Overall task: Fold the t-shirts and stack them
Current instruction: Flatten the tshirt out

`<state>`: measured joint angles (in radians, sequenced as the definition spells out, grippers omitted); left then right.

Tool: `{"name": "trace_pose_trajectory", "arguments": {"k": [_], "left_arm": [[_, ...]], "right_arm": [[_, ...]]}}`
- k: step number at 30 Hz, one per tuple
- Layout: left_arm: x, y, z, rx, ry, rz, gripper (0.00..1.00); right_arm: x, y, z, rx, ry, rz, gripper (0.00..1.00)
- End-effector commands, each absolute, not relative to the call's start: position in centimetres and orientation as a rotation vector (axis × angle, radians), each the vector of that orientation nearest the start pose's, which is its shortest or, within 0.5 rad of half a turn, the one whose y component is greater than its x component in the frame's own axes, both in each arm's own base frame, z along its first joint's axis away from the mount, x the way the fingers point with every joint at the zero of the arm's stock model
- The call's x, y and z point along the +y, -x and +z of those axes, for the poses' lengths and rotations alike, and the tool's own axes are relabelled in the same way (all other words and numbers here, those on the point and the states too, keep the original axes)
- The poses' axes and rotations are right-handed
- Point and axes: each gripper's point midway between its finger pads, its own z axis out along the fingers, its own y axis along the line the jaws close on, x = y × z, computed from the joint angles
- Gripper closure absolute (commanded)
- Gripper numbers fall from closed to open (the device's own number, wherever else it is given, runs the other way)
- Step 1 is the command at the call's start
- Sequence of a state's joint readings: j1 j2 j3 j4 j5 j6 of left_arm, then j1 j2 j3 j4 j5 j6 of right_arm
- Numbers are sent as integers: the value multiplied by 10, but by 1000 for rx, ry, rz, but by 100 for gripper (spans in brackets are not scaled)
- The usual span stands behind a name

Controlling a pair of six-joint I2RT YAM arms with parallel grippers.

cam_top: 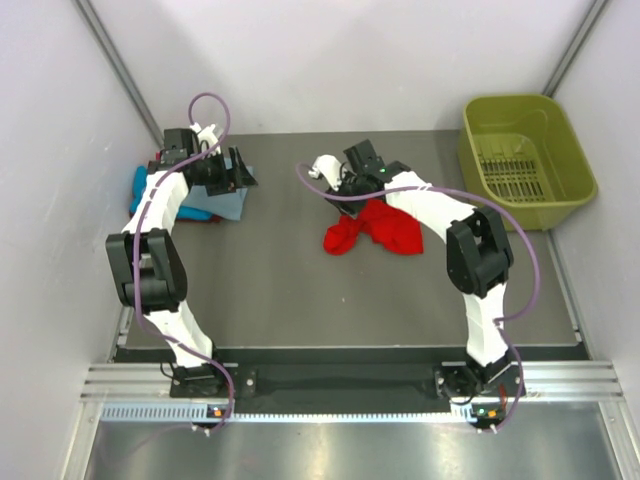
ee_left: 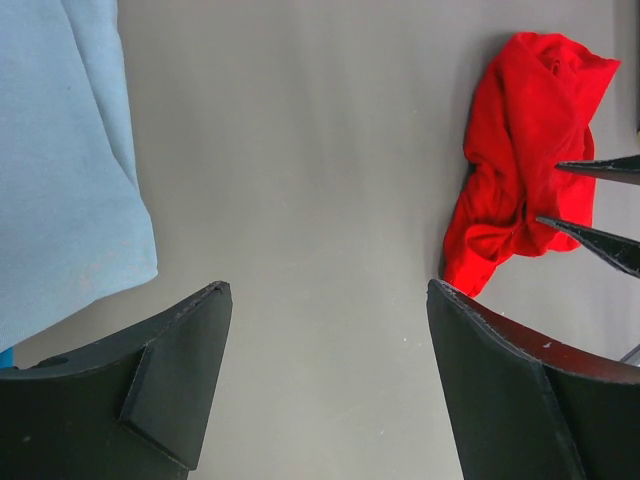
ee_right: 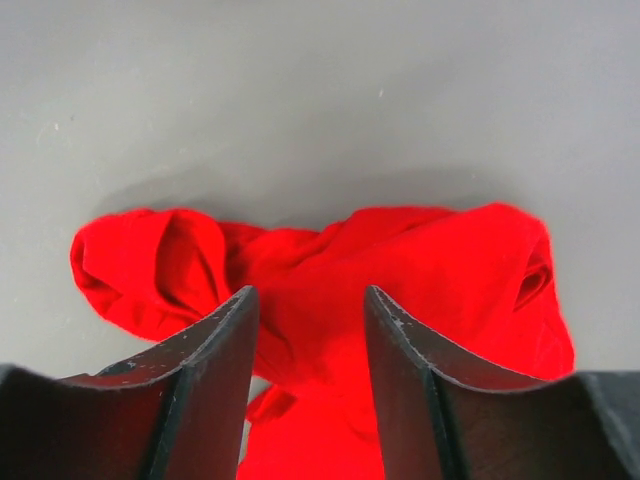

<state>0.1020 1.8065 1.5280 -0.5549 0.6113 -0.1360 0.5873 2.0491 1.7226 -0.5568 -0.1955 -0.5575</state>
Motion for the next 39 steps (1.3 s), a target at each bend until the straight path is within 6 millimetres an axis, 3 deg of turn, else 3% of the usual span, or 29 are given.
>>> {"name": "trace_pose_trajectory", "arguments": {"k": [1, 6, 9, 12, 17, 24, 25, 28, 29, 30, 34, 35, 37, 38, 39], "left_arm": [[-58, -456, 182, 2317, -11, -739, 16], [-60, -458, 179, 2320, -2, -762, 16], [-60, -457, 178, 2324, 4, -770, 16], [-61, -457, 175, 2328, 8, -774, 16], [-61, -458, 177, 2325, 7, -773, 16], [-59, -455, 174, 2338, 7, -760, 16], [-59, -454, 173, 2341, 10, -755, 16], [-59, -452, 171, 2347, 13, -757, 16], [-58, -451, 171, 2349, 14, -756, 16], [-59, -450, 170, 2354, 11, -759, 16], [-60, -447, 163, 2380, 19, -770, 16], [-60, -446, 161, 2385, 13, -775, 17], [-60, -445, 158, 2395, -12, -770, 20], [-56, -446, 157, 2397, -32, -733, 21], [-52, -446, 157, 2400, -27, -703, 20]], "right_arm": [[299, -425, 139, 1989, 1392, 234, 52], [294, -396, 151, 2001, 1417, 324, 28], [293, -387, 154, 2001, 1410, 339, 23], [288, -385, 138, 2049, 1415, 320, 24], [285, -389, 104, 2129, 1431, 295, 35], [293, -395, 86, 2174, 1433, 324, 36], [294, -397, 85, 2176, 1430, 321, 39], [295, -400, 85, 2178, 1428, 311, 68], [295, -403, 89, 2171, 1423, 302, 89], [294, -405, 96, 2159, 1414, 290, 100], [294, -415, 140, 2063, 1374, 238, 100], [297, -420, 165, 2005, 1356, 232, 100], [301, -423, 195, 1940, 1334, 232, 100], [306, -427, 227, 1867, 1310, 234, 100], [312, -426, 242, 1827, 1310, 242, 100]]}}
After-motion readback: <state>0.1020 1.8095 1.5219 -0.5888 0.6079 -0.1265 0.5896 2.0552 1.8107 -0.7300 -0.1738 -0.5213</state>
